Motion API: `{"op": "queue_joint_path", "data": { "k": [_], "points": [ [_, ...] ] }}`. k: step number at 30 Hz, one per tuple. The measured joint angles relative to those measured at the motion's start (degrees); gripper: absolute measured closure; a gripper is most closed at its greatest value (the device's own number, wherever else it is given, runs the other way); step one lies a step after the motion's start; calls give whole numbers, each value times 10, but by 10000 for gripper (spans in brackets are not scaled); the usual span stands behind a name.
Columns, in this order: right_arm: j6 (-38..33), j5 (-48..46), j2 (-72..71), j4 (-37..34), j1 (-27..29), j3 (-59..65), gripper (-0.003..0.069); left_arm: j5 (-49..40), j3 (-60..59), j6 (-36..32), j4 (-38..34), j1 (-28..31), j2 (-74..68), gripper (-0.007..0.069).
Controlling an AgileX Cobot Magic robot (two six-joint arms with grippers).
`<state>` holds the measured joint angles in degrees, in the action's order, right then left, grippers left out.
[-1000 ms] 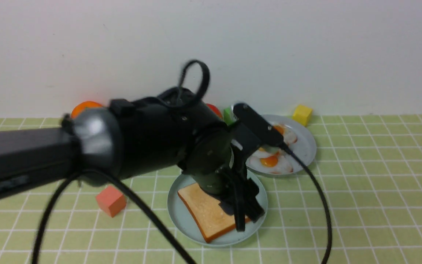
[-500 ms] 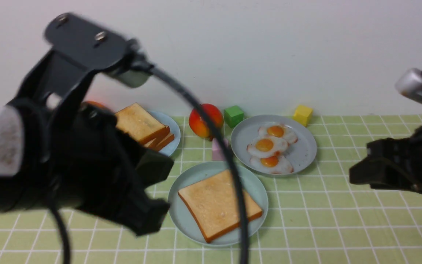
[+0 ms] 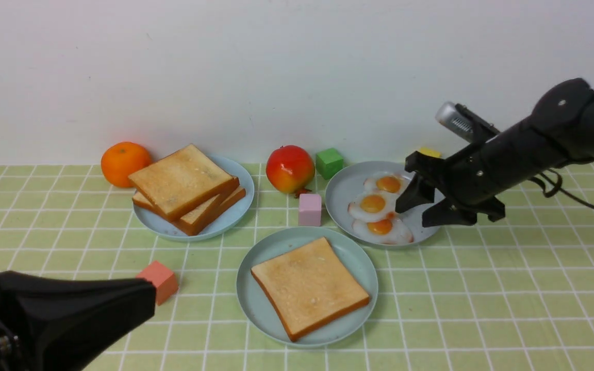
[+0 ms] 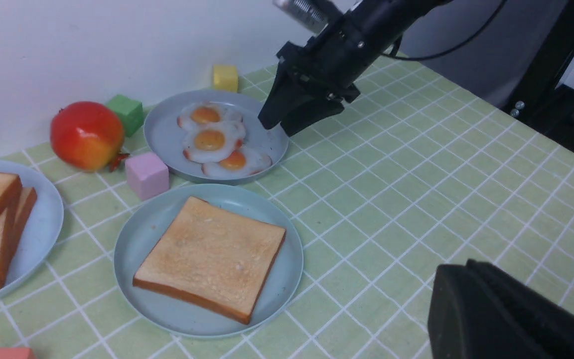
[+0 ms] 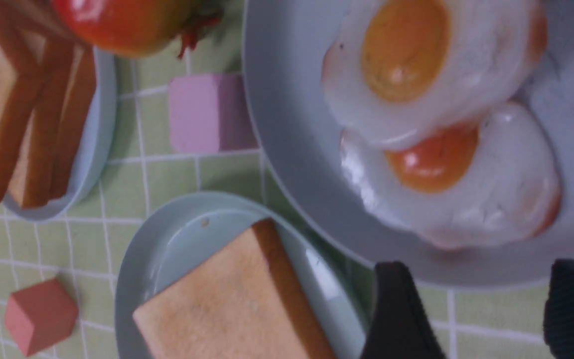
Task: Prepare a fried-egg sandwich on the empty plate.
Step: Use the right arm to grab a fried egg
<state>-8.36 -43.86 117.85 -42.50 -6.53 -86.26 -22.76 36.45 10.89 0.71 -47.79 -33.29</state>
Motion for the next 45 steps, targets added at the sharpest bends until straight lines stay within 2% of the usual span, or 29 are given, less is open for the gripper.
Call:
{"op": "queue_joint_path", "data": {
  "k": [10, 31, 35, 37, 38, 42, 45],
  "points": [
    [20, 11, 87, -21, 14, -104, 242, 26, -1, 1, -7, 0, 0, 638],
    [-5, 40, 126, -75, 14, -111, 250, 46, -1, 1, -43, 0, 0, 638],
    [-5, 40, 126, -75, 14, -111, 298, 45, -1, 1, -45, 0, 0, 638],
    [-5, 40, 127, -75, 14, -111, 356, 40, -1, 1, -45, 0, 0, 638],
    [-5, 37, 128, -75, 14, -111, 422, 31, -1, 1, -45, 0, 0, 638],
    [-5, 34, 127, -86, 14, -115, 546, 22, -1, 1, -45, 0, 0, 638],
    [-5, 25, 120, -97, 15, -116, 587, 20, -1, 1, -45, 0, 0, 638]
  ]
}}
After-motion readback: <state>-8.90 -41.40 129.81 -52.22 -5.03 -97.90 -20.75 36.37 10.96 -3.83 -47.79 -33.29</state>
